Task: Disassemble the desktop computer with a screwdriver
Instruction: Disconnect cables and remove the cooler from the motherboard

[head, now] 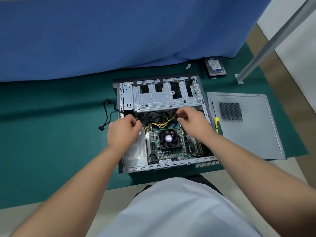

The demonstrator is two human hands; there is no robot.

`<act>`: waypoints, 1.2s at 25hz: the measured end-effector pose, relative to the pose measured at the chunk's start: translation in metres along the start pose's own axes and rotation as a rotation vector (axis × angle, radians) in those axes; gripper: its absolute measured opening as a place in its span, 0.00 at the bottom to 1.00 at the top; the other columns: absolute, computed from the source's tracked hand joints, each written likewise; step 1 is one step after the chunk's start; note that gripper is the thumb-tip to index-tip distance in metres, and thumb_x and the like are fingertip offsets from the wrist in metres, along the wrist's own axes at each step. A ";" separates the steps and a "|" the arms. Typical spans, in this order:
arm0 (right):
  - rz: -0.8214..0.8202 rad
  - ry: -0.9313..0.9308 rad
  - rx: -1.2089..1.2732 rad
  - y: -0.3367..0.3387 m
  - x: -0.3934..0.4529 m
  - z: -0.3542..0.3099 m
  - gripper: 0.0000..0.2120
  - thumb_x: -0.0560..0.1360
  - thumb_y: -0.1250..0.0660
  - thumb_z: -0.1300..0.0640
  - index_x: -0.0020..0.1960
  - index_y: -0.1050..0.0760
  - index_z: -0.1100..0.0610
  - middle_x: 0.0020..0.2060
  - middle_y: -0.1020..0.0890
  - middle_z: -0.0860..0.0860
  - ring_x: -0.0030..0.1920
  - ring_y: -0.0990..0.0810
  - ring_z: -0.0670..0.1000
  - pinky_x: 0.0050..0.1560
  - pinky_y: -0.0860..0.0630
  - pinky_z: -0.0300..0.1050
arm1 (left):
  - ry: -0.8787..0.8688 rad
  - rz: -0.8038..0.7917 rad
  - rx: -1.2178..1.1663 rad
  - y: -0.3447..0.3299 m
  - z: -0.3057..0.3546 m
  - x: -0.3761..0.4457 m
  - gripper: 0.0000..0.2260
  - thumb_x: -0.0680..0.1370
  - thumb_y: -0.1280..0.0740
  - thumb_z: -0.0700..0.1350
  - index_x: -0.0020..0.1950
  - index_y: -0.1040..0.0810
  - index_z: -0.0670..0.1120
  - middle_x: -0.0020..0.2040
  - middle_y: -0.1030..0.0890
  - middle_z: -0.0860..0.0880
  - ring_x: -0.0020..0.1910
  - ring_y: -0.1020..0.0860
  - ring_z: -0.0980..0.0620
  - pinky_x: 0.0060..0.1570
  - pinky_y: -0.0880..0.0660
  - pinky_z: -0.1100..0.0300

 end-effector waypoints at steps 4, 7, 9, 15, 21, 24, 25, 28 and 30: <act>0.074 0.079 -0.327 0.041 -0.003 0.026 0.12 0.80 0.33 0.56 0.63 0.23 0.53 0.55 0.20 0.47 0.58 0.25 0.49 0.63 0.26 0.47 | 0.030 0.002 0.044 -0.003 0.002 -0.003 0.09 0.81 0.34 0.54 0.44 0.22 0.52 0.38 0.21 0.56 0.49 0.24 0.49 0.52 0.25 0.49; 0.192 -0.138 -0.023 0.068 -0.001 0.071 0.08 0.81 0.35 0.56 0.59 0.22 0.51 0.51 0.21 0.47 0.49 0.22 0.46 0.52 0.26 0.40 | 0.031 0.025 0.124 -0.008 0.009 0.000 0.06 0.81 0.34 0.54 0.50 0.20 0.54 0.45 0.20 0.55 0.53 0.27 0.49 0.50 0.32 0.53; 0.304 -0.360 0.159 0.081 -0.002 0.116 0.07 0.81 0.35 0.57 0.57 0.22 0.51 0.52 0.19 0.49 0.51 0.20 0.51 0.50 0.29 0.42 | 0.053 0.039 0.180 -0.014 0.011 0.001 0.06 0.81 0.35 0.53 0.54 0.20 0.54 0.48 0.19 0.55 0.54 0.28 0.49 0.50 0.35 0.53; -0.004 -0.697 -0.066 0.053 0.002 0.219 0.25 0.79 0.31 0.55 0.74 0.32 0.60 0.67 0.26 0.61 0.63 0.23 0.61 0.62 0.25 0.50 | 0.180 0.080 0.144 -0.034 0.013 -0.008 0.09 0.82 0.38 0.51 0.59 0.20 0.56 0.53 0.18 0.55 0.59 0.27 0.51 0.51 0.45 0.54; -0.111 -0.843 -0.184 0.024 0.000 0.243 0.27 0.79 0.32 0.56 0.75 0.38 0.61 0.66 0.27 0.61 0.62 0.23 0.61 0.54 0.22 0.50 | 0.066 0.171 0.167 -0.036 0.016 -0.018 0.11 0.83 0.36 0.50 0.64 0.21 0.54 0.62 0.19 0.55 0.63 0.27 0.53 0.54 0.42 0.55; -0.090 -0.834 -0.088 0.026 0.002 0.246 0.19 0.79 0.34 0.61 0.68 0.32 0.62 0.62 0.23 0.61 0.58 0.21 0.60 0.48 0.23 0.48 | -0.013 0.188 0.133 -0.042 0.026 -0.022 0.11 0.82 0.36 0.49 0.64 0.21 0.53 0.65 0.21 0.54 0.66 0.28 0.51 0.58 0.41 0.54; -0.057 -0.807 0.008 0.029 0.003 0.242 0.15 0.78 0.35 0.62 0.64 0.29 0.62 0.58 0.21 0.60 0.55 0.20 0.60 0.49 0.21 0.49 | -0.031 0.187 0.096 -0.045 0.032 -0.023 0.11 0.82 0.35 0.48 0.64 0.21 0.53 0.65 0.22 0.55 0.67 0.28 0.50 0.59 0.41 0.54; 0.167 -0.597 0.324 0.061 0.004 0.209 0.08 0.79 0.36 0.62 0.57 0.26 0.55 0.52 0.18 0.57 0.47 0.17 0.55 0.53 0.18 0.58 | -0.132 0.175 0.004 -0.052 0.065 -0.017 0.13 0.82 0.36 0.48 0.66 0.22 0.52 0.68 0.23 0.55 0.69 0.29 0.50 0.63 0.39 0.53; 0.273 -0.415 0.456 0.090 0.002 0.176 0.11 0.79 0.38 0.61 0.58 0.24 0.49 0.50 0.19 0.53 0.45 0.16 0.52 0.51 0.17 0.54 | -0.260 0.170 -0.021 -0.053 0.095 -0.010 0.16 0.82 0.38 0.48 0.70 0.24 0.52 0.72 0.27 0.55 0.72 0.30 0.49 0.66 0.36 0.52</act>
Point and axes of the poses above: each hand's wrist, its own x-axis towards the middle knuckle, its own y-axis out of the back of the hand, z = x × y, the point moved 8 cm from there along x, towards the middle knuckle
